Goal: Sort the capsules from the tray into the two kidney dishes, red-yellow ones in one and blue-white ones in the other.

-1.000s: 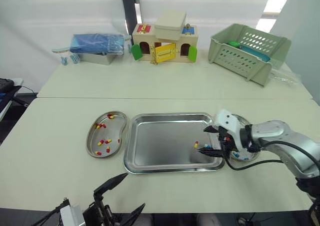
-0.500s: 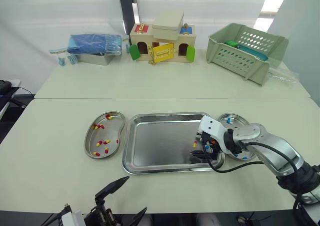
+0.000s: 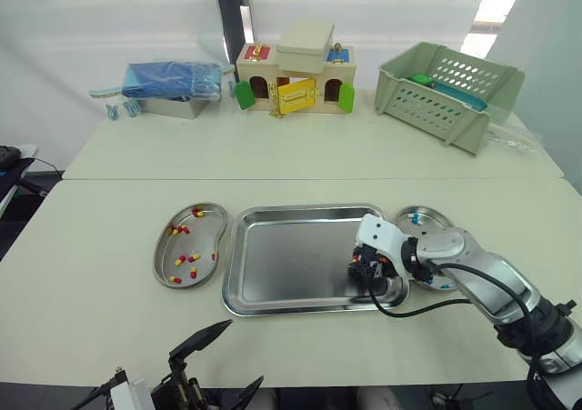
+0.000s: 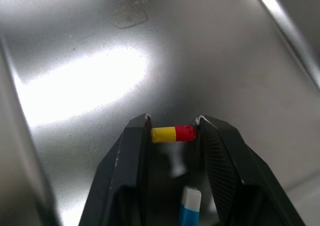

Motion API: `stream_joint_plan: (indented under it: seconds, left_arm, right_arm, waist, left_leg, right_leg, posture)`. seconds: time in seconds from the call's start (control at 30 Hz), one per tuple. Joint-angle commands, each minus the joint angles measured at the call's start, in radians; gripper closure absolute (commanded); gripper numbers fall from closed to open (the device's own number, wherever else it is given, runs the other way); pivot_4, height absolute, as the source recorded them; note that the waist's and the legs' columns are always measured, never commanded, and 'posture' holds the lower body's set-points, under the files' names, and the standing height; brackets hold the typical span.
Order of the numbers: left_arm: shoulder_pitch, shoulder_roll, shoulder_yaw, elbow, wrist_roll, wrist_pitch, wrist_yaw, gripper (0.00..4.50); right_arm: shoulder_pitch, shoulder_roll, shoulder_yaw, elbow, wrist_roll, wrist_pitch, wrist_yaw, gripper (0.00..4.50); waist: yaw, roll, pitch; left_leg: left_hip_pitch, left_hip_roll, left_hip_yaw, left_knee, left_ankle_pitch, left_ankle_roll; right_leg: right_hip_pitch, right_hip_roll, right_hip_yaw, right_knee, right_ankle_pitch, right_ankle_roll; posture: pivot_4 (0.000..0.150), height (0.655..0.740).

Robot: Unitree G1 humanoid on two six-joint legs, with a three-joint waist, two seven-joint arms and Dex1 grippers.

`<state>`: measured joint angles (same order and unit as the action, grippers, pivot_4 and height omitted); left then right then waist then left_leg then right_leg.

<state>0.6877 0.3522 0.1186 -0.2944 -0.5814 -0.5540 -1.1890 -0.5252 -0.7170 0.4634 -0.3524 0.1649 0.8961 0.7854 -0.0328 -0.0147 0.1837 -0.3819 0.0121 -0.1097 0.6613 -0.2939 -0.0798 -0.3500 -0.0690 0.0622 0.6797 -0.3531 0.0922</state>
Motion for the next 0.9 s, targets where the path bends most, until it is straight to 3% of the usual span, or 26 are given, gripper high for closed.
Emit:
stream_joint_plan:
  seconds: [0.03,0.4,0.67,0.9]
  left_arm:
    - [0.007,0.012,-0.006,-0.004,0.003,-0.018,0.005,0.00]
    - [-0.005,0.025,-0.002,0.004,0.001,-0.018,0.012,0.00]
    - [-0.062,0.070,-0.023,-0.011,-0.027,0.014,-0.021,0.00]
    - [-0.166,0.119,-0.074,0.006,-0.054,0.064,-0.084,0.00]
  right_arm:
    - [0.021,-0.003,0.007,-0.019,-0.006,0.008,0.014,3.05]
    - [0.033,0.025,-0.043,-0.036,0.022,-0.016,0.025,3.05]
    - [0.187,-0.065,-0.372,-0.126,0.195,-0.108,0.122,3.05]
    - [0.385,-0.171,-0.680,-0.066,0.250,-0.176,0.161,3.05]
  waist:
    - [0.000,0.000,0.000]
    - [0.000,0.000,0.000]
    - [0.008,0.000,0.000]
    - [-0.002,0.000,0.000]
  left_leg:
    - [0.000,0.000,0.000,0.000,0.000,0.000]
    - [0.000,0.000,0.000,0.000,0.000,0.000]
    - [-0.001,0.000,0.000,0.000,0.000,0.000]
    - [0.001,0.000,0.001,0.000,0.000,0.000]
  right_leg:
    - [0.000,0.000,0.000,0.000,0.000,0.000]
    - [0.000,0.000,0.000,0.000,0.000,0.000]
    - [0.000,0.000,0.000,0.000,0.000,0.000]
    - [0.001,0.000,0.000,0.000,0.000,0.000]
  posture:
    - [0.150,0.7400]
    - [0.150,0.7400]
    - [0.150,0.7400]
    - [0.150,0.7400]
